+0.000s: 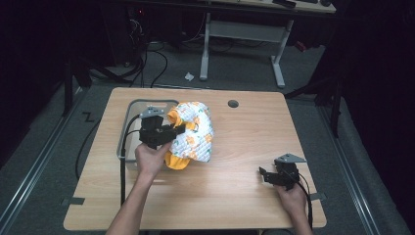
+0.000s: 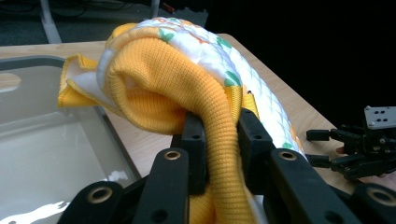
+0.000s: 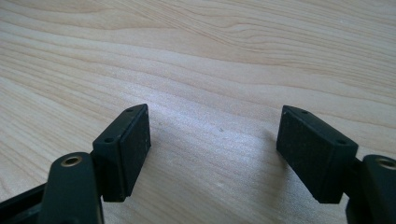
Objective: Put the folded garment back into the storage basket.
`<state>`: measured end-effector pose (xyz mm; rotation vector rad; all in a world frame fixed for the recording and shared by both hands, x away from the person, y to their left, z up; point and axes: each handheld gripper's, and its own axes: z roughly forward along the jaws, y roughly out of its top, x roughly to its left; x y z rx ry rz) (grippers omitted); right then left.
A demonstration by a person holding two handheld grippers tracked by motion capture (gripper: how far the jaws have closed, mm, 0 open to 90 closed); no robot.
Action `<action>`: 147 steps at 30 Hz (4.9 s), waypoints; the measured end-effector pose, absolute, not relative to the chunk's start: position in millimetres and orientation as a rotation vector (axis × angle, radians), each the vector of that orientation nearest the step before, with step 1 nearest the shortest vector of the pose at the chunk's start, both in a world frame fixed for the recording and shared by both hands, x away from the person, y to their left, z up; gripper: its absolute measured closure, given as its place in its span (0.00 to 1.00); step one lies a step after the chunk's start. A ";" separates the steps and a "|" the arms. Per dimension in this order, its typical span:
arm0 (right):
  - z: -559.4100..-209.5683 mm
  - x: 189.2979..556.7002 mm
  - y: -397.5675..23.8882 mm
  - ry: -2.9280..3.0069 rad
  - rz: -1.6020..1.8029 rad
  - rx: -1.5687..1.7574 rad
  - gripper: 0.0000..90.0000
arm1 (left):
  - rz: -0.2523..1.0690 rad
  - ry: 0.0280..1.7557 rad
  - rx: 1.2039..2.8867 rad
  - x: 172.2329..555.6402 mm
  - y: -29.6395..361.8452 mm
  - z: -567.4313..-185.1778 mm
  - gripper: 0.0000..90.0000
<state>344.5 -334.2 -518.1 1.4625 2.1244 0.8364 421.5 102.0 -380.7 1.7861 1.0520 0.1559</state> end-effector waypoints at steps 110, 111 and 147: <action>-518.1 344.3 -334.1 2.123 0.835 1.463 0.29 | 0.347 1.438 1.946 481.0 165.1 -433.3 0.41; -518.1 344.3 -334.1 2.123 0.835 1.463 0.29 | 0.347 1.438 1.946 481.0 165.1 -433.3 0.41; -518.1 344.1 -334.0 2.120 0.834 1.465 0.29 | 0.346 1.281 1.855 425.5 142.2 -406.2 0.36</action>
